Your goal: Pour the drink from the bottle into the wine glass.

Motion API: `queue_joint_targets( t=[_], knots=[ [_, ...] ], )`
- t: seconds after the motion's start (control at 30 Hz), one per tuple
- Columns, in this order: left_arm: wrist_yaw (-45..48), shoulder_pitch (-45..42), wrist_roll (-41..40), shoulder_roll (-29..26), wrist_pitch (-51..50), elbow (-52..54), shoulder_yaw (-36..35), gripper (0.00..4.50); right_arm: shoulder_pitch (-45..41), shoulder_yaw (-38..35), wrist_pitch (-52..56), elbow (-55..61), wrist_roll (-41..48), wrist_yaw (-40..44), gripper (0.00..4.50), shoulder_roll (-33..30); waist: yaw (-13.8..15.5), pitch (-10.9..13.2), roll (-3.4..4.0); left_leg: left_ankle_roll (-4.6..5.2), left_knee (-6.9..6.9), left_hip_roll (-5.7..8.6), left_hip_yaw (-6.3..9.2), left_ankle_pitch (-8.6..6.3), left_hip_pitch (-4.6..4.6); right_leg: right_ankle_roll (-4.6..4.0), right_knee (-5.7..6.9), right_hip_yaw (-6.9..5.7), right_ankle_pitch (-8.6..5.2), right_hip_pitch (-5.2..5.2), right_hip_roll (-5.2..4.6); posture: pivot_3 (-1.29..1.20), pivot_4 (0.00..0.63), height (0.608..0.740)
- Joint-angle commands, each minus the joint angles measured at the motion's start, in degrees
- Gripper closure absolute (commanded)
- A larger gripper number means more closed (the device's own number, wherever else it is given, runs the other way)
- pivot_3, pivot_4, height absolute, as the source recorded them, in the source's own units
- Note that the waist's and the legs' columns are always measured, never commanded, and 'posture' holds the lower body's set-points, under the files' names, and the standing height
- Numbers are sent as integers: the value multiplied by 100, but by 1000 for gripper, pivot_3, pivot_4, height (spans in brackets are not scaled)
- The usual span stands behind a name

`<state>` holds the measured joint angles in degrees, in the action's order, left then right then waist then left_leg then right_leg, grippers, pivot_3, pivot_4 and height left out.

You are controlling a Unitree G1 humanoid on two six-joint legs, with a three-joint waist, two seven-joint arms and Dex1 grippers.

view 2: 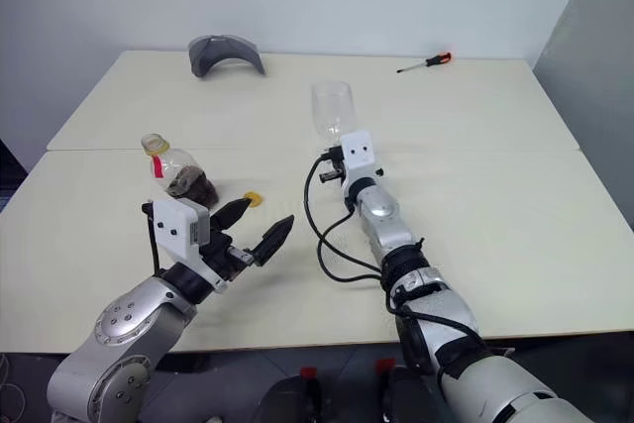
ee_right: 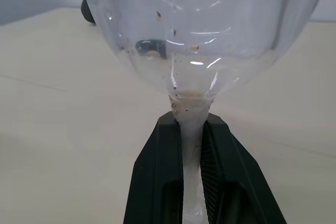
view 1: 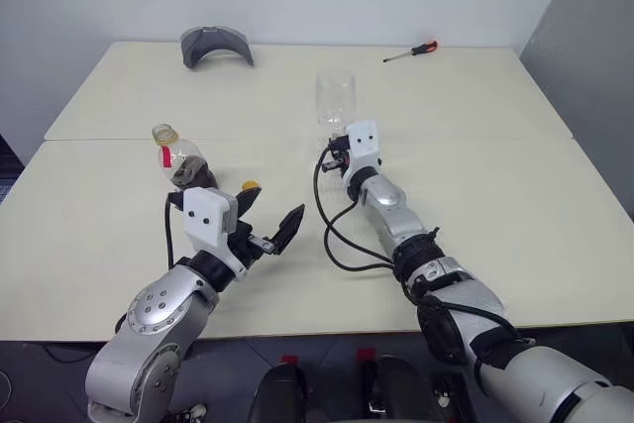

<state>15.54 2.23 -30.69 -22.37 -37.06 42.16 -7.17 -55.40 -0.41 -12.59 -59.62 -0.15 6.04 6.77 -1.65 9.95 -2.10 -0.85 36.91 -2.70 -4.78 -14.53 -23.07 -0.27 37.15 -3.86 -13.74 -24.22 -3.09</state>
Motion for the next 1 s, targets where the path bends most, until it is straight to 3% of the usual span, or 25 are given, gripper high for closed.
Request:
queue_joint_targets(
  t=[0.03,0.43,0.83,1.0],
  knots=[
    [-35,31,-67,-2,43,243,-92,0,0,88,-436,-98,-205,-154,4317,-76,-1,0,0,0,0,-1,0,0,1,0,1,0,0,0,0,0,150,740],
    [-56,18,-101,17,29,246,-32,0,235,145,-440,-200,-315,-126,4317,-39,-2,-1,-1,0,6,-3,2,1,18,12,17,0,-5,13,1,0,150,740],
    [-49,68,-100,19,69,251,-8,0,242,140,-390,-115,-325,-87,138,-117,-2,0,0,-3,6,-3,1,3,18,2,23,1,1,10,1,0,150,740],
    [-42,97,-93,26,89,262,6,0,373,164,-374,171,-260,107,12,-141,-2,-1,0,-3,7,-3,1,3,18,2,24,1,1,10,2,0,150,740]
  ],
)
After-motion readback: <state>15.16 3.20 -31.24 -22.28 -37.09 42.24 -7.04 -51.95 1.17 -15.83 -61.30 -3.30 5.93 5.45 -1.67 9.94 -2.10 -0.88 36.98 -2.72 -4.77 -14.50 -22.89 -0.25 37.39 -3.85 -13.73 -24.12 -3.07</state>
